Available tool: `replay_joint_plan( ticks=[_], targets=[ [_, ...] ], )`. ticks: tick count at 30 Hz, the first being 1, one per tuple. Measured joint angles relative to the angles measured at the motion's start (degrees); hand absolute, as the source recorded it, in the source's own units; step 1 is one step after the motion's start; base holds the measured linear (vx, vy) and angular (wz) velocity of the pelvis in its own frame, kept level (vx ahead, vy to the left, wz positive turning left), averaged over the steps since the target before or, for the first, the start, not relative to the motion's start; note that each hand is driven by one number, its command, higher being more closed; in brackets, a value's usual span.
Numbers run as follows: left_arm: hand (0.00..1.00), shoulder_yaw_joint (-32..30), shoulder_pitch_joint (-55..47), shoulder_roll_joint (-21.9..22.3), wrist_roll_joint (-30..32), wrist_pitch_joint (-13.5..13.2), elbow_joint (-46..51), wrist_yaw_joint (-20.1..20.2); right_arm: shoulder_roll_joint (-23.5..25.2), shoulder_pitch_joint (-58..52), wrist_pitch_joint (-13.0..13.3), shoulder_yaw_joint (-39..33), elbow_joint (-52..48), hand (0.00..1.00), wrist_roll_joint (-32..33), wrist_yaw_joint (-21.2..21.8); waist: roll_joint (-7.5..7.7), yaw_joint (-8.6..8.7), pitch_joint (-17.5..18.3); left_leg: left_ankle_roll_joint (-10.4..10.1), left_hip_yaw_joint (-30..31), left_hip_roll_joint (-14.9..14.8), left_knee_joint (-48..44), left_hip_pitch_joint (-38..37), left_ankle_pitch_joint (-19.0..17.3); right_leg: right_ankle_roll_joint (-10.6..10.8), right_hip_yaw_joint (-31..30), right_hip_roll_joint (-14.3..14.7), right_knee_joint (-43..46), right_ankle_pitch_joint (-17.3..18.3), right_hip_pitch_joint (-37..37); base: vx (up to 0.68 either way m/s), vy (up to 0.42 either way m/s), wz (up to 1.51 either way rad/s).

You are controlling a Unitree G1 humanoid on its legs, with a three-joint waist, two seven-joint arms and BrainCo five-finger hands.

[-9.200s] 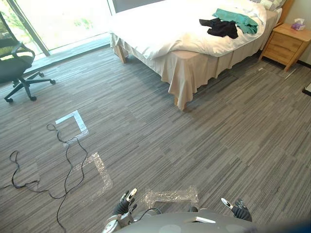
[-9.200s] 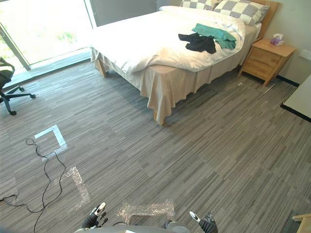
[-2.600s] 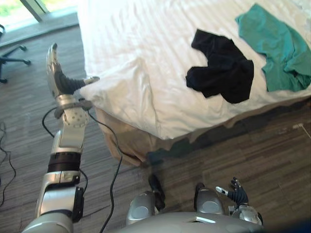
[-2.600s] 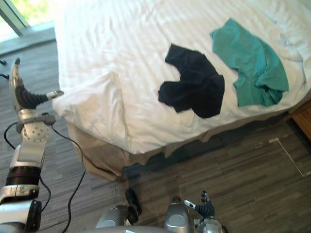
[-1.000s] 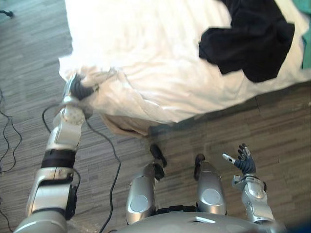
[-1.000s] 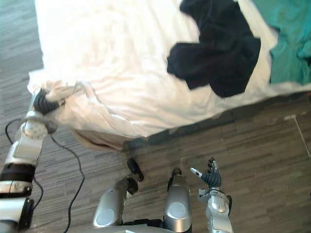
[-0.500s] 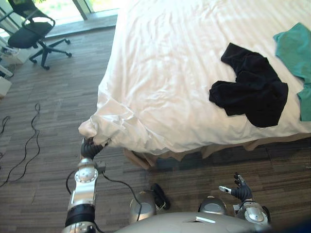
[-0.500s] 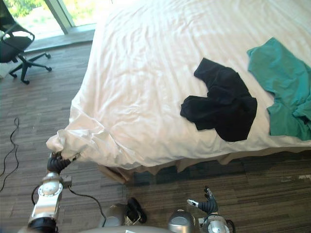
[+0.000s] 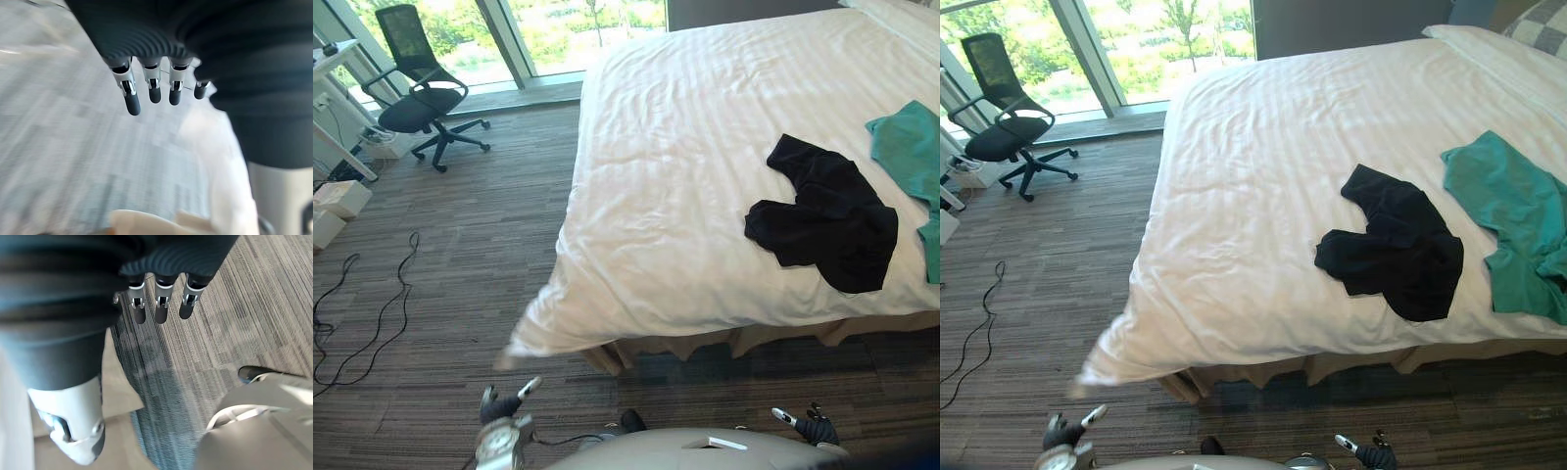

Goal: Tidy the bed and pick cloth on bed and put in laundry

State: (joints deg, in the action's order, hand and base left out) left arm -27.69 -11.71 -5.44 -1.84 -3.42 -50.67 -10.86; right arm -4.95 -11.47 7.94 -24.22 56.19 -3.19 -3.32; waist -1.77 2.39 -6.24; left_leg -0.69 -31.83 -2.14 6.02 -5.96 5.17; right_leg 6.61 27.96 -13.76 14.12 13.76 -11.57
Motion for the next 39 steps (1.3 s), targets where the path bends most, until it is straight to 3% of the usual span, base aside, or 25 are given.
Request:
replay_joint_plan(
  ticks=[5,9,10,11,12,13,15,19,21,27,28,33,36,37,39],
  targets=[
    [0.00,-0.22,-3.13,3.55,-4.31,-0.34,-4.18,4.48,1.96,0.32,1.32,-0.05,-0.86,0.00,4.39,-2.07,-0.30,-0.31,-1.13,0.43,0.19,-0.26,0.08,-1.08,-1.90,-1.95,-0.10,-0.50,3.31,-1.60,0.07,-0.05,0.061,0.01],
    [0.00,0.95,-3.19,7.30,-4.34,-1.94,-4.66,4.52,4.91,-1.25,1.26,-0.09,-2.38,0.00,7.55,-3.03,-0.90,-0.23,-1.98,-0.01,1.58,-1.87,0.06,-0.67,-2.30,-4.38,-2.49,1.34,6.96,-5.21,1.38,-0.07,0.039,0.29],
    [0.00,1.25,-3.15,7.70,-4.55,-2.31,-4.61,4.37,5.09,-1.73,1.23,-0.01,-2.94,0.00,8.67,-3.22,-0.71,-0.28,-1.85,-1.91,2.00,-1.92,0.06,0.19,-4.46,-4.26,-3.47,1.73,6.58,-6.81,2.08,-0.02,0.060,0.28],
    [0.00,0.85,-2.52,7.03,-5.75,-2.78,-4.02,4.22,6.51,-2.31,1.32,0.05,-2.85,0.00,9.40,-3.52,2.48,-0.29,-1.15,-1.05,-0.13,-1.55,-3.59,0.74,-6.50,-4.62,-3.87,-0.41,5.58,-7.77,3.27,0.01,0.066,0.13],
    [0.00,0.55,-2.43,6.39,-6.00,-3.24,-3.78,4.21,7.04,-2.28,1.38,0.09,-3.02,0.00,9.93,-3.71,2.52,-0.69,-1.56,1.06,-1.10,-2.53,-9.58,1.67,-7.46,-4.32,-4.09,-0.80,5.89,-6.93,3.26,0.13,0.009,-0.27],
    [0.00,-0.20,-3.13,6.67,-6.16,-3.82,-3.54,4.25,5.94,-2.72,1.53,-0.01,-3.94,0.00,11.01,-3.95,1.73,-1.67,-1.93,-0.50,0.63,-4.96,-12.54,1.64,-11.06,-3.29,-3.96,0.62,6.08,-5.55,3.23,0.16,0.008,-0.46],
    [0.00,-1.09,-2.62,6.60,-6.32,-4.21,-3.66,4.28,6.73,-2.52,0.71,-0.43,-3.15,0.00,12.21,-4.75,2.32,-1.85,-1.58,-0.12,0.62,-2.57,-9.10,0.62,-9.83,-2.95,-5.58,-0.11,4.34,-5.45,3.10,0.05,0.037,-0.16],
    [0.00,-1.23,-0.41,6.64,-6.31,-4.51,-2.29,5.27,6.86,-2.67,0.32,-4.05,-3.52,0.00,15.44,-7.39,1.87,-1.89,-0.89,-1.21,-1.40,-2.81,-3.62,-1.25,-9.00,-2.91,-7.29,1.91,2.28,-9.98,3.16,-0.05,0.032,0.08],
    [0.00,-1.52,-0.28,6.13,-6.28,-4.29,-2.30,6.13,5.97,-2.00,0.52,-6.13,-4.57,0.00,16.03,-9.00,2.29,-1.98,-0.03,-1.62,-2.23,-2.79,-2.66,-2.00,-8.25,-2.84,-8.99,2.35,1.60,-10.10,3.07,-0.02,-0.024,-0.23],
    [0.00,-0.30,1.10,3.02,-6.32,-4.06,-2.28,8.38,-1.36,0.68,4.11,-13.76,-14.92,0.00,16.03,-10.30,3.17,-2.10,1.03,-1.74,-2.16,-3.02,-0.05,-2.87,-6.07,-2.73,-9.94,3.69,-0.38,-10.22,2.42,0.00,-0.076,-0.04],
    [0.00,0.65,1.18,2.52,-6.35,-3.68,-2.28,8.52,-3.26,1.54,5.01,-13.83,-16.55,1.00,15.95,-10.17,3.17,-2.10,1.00,-1.72,-2.07,-3.10,-0.04,-2.87,-5.73,-2.73,-9.99,3.74,-0.80,-10.21,2.21,0.01,-0.085,-0.05],
    [0.00,5.40,1.15,0.52,-6.36,-2.79,-2.30,9.07,-10.97,8.33,7.41,-9.44,-24.48,1.00,15.24,-7.16,3.83,-2.13,0.85,-1.39,0.77,-2.19,0.00,-1.89,-4.13,-3.41,-10.07,4.23,-3.67,-8.73,1.45,0.01,-0.087,-0.02],
    [0.00,7.41,1.46,-2.88,-6.34,-1.69,-2.20,10.66,-14.39,13.74,7.43,-2.50,-29.48,1.00,12.74,-2.52,6.52,-2.15,-0.04,-0.88,3.10,0.57,0.03,-0.73,-3.19,-1.94,-10.10,2.31,-6.26,-3.99,1.09,0.01,-0.090,0.16],
    [0.00,7.48,1.45,-3.65,-6.36,-0.96,-2.33,11.71,-15.36,16.06,7.46,0.25,-31.76,1.00,11.27,-0.24,6.73,-2.05,-0.56,-0.70,4.14,1.29,0.04,-0.48,-2.76,-0.91,-9.92,1.72,-6.66,-2.73,0.87,0.01,-0.064,0.14],
    [0.00,8.16,0.99,-4.28,-6.53,-0.35,-2.31,13.39,-16.99,18.56,7.42,5.66,-35.57,1.00,9.55,3.21,6.06,-2.34,-0.94,-0.17,5.80,1.70,0.03,-0.52,-2.01,-1.03,-9.52,1.69,-6.72,-2.15,0.46,0.05,-0.040,0.15]
  ],
)
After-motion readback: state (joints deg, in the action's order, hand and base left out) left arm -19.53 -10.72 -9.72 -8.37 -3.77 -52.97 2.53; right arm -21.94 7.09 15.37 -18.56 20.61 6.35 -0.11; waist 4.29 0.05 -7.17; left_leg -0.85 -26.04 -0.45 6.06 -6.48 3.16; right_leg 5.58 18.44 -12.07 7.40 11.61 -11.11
